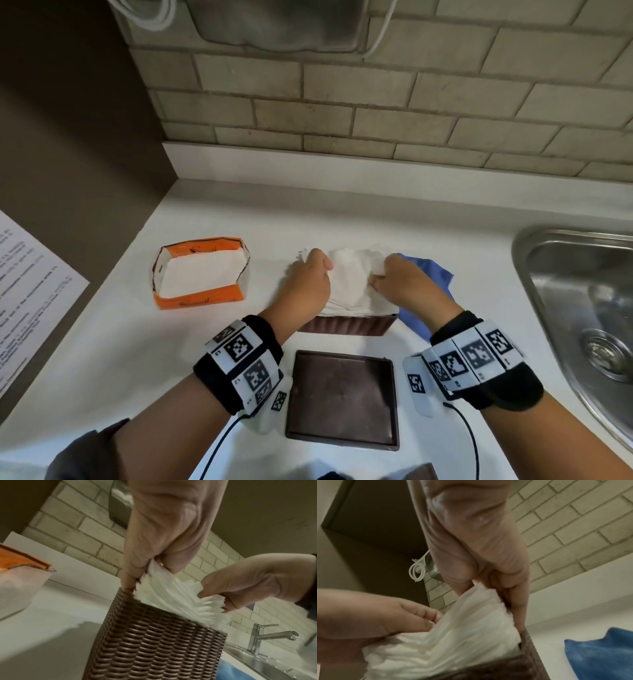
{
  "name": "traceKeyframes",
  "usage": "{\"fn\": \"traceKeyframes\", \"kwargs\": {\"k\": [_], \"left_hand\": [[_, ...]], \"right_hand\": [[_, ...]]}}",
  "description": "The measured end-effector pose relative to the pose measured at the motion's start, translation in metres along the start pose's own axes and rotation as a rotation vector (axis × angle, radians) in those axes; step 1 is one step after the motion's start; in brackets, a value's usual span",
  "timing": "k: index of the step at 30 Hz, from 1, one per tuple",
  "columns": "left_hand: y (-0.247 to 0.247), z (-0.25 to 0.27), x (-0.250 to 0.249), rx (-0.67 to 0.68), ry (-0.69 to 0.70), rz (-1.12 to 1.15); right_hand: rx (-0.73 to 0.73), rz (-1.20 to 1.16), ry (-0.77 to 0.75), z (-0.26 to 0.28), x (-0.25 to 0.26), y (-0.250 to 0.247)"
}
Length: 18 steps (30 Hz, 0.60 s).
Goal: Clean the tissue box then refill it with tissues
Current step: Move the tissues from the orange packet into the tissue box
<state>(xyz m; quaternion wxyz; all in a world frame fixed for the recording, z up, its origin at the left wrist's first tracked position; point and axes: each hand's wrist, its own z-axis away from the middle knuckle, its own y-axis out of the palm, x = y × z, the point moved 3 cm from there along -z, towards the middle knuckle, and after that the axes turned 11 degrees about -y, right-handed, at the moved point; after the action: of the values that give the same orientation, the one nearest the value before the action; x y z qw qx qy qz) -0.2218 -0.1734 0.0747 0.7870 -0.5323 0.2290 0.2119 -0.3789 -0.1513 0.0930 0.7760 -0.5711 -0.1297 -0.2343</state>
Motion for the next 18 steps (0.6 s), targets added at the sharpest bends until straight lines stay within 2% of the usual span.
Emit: {"fn": "traceKeyframes", "kwargs": {"k": [5,10,13,15,17,18], "left_hand": [[0.003,-0.004,-0.011,0.146,-0.137,-0.111],[0.01,-0.003,-0.017,0.132,-0.132,-0.143],[0.018,-0.003,-0.013,0.129,-0.145,-0.177],[0.023,-0.003,-0.009,0.131,-0.141,-0.203],[0.025,-0.004,-0.006,0.133,-0.142,-0.195],[0.025,-0.003,-0.005,0.139,-0.143,-0.19]], "right_hand": [[0.07,0.132,0.071,-0.003,0.021,0.001],[0.069,0.105,0.174,-0.008,0.028,0.007],[0.146,0.289,0.048,-0.006,0.037,0.017],[0.177,0.33,-0.046,-0.008,0.036,0.028],[0.22,0.395,-0.069,-0.004,0.035,0.033],[0.193,0.414,-0.067,-0.004,0.034,0.035]]}}
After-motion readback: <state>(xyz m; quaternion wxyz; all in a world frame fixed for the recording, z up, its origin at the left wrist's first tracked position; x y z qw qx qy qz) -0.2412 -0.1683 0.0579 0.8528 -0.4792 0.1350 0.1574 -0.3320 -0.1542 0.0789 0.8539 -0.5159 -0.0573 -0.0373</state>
